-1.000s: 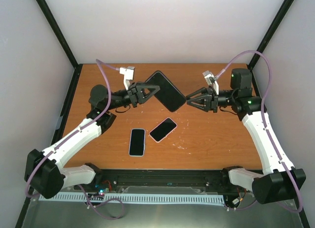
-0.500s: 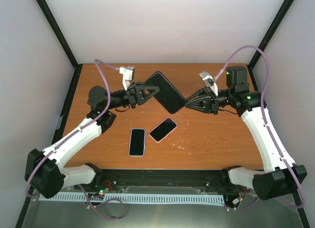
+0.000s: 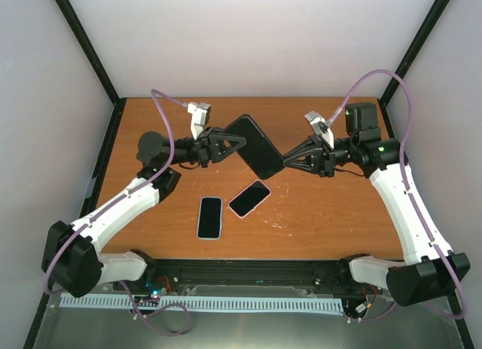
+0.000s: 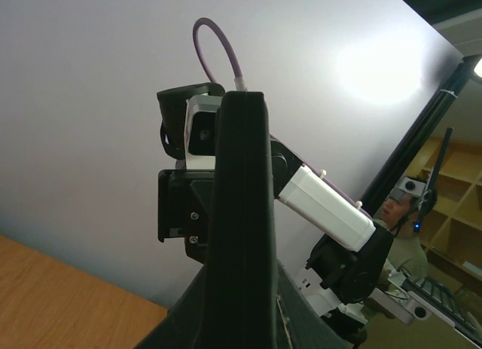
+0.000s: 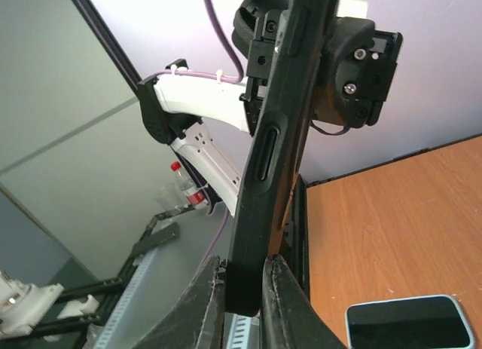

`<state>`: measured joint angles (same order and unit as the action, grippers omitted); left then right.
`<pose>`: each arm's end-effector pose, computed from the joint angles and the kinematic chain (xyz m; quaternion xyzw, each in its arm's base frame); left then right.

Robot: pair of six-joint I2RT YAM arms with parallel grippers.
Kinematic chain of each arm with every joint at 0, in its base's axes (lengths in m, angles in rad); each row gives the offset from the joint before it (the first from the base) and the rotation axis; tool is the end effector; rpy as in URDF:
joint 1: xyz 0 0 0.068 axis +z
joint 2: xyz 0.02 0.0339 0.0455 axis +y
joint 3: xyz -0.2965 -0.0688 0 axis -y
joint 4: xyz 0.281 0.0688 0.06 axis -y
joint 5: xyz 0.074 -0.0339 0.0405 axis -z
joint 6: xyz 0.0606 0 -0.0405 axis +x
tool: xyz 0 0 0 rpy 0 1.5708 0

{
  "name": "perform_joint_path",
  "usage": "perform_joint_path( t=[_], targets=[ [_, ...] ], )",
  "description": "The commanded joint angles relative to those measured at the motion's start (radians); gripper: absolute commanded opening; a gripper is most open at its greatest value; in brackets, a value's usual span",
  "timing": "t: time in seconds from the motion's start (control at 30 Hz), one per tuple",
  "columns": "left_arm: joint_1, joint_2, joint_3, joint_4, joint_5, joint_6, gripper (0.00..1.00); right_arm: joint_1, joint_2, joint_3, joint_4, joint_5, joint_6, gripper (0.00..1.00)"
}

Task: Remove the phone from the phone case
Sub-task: Remove the phone case from the phone.

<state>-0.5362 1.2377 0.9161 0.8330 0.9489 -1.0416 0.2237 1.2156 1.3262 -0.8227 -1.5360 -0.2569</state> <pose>0.2361 -0.1976 0.4153 0.2693 0.5338 -0.7074 0.3771 0.2276 0.1139 0.4324 -0.4365 0.5664 0.6266 0.3099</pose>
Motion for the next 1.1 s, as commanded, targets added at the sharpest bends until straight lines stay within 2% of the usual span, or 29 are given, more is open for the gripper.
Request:
perform_joint_path(
  t=[0.0, 0.27, 0.37, 0.43, 0.57, 0.7, 0.77, 0.97, 1.07],
  targets=[
    [0.005, 0.019, 0.027, 0.155, 0.069, -0.088, 0.0, 0.008, -0.019, 0.054, -0.064, -0.149, -0.115, 0.05],
    [-0.007, 0.093, 0.046, 0.565, 0.146, -0.392, 0.0, 0.012, -0.054, 0.023, -0.062, -0.156, -0.164, 0.03],
    [-0.032, 0.128, 0.075, 0.693, 0.167, -0.495, 0.0, 0.069, -0.082, 0.031, -0.024, -0.157, -0.164, 0.03],
    [-0.051, 0.138, 0.109, 0.673, 0.189, -0.493, 0.0, 0.106, -0.086, 0.045, -0.006, -0.156, -0.163, 0.03],
    [-0.091, 0.12, 0.167, 0.51, 0.21, -0.389, 0.0, 0.163, -0.061, 0.099, -0.065, -0.156, -0.226, 0.03],
    [-0.14, 0.125, 0.225, 0.469, 0.221, -0.364, 0.0, 0.169, -0.043, 0.089, -0.007, -0.125, -0.189, 0.03],
    [-0.15, 0.116, 0.229, 0.439, 0.21, -0.341, 0.0, 0.169, -0.025, 0.099, 0.011, -0.036, -0.155, 0.03],
    [-0.166, 0.072, 0.214, 0.286, 0.176, -0.233, 0.0, 0.169, -0.052, 0.008, 0.296, 0.333, 0.172, 0.03],
    [-0.166, 0.064, 0.208, 0.249, 0.167, -0.201, 0.0, 0.169, -0.049, 0.0, 0.315, 0.404, 0.195, 0.03]
  ],
)
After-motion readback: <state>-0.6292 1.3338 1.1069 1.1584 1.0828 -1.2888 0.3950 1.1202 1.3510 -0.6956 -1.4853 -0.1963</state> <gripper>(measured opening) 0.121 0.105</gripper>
